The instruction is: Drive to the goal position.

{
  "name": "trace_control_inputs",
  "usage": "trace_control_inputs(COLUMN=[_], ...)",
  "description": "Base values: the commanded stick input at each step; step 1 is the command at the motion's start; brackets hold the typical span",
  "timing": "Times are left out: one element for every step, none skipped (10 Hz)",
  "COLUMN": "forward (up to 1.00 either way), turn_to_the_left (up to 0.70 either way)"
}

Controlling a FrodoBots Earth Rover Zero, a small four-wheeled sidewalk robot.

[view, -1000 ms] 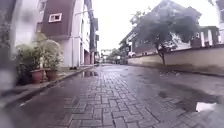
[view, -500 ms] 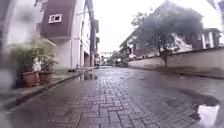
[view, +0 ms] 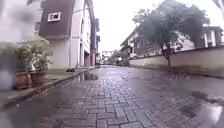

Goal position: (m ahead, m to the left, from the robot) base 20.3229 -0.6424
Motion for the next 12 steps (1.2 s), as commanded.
trace_control_inputs(forward=[0.7, 0.7, 0.7, 0.7, 0.7, 0.7, 0.7, 0.7, 0.7, 0.7, 0.7, 0.7], turn_to_the_left=[0.02, 0.07, 0.27, 0.2, 0.0, 0.0, 0.0, 0.0, 0.0, 0.0, 0.0, 0.0])
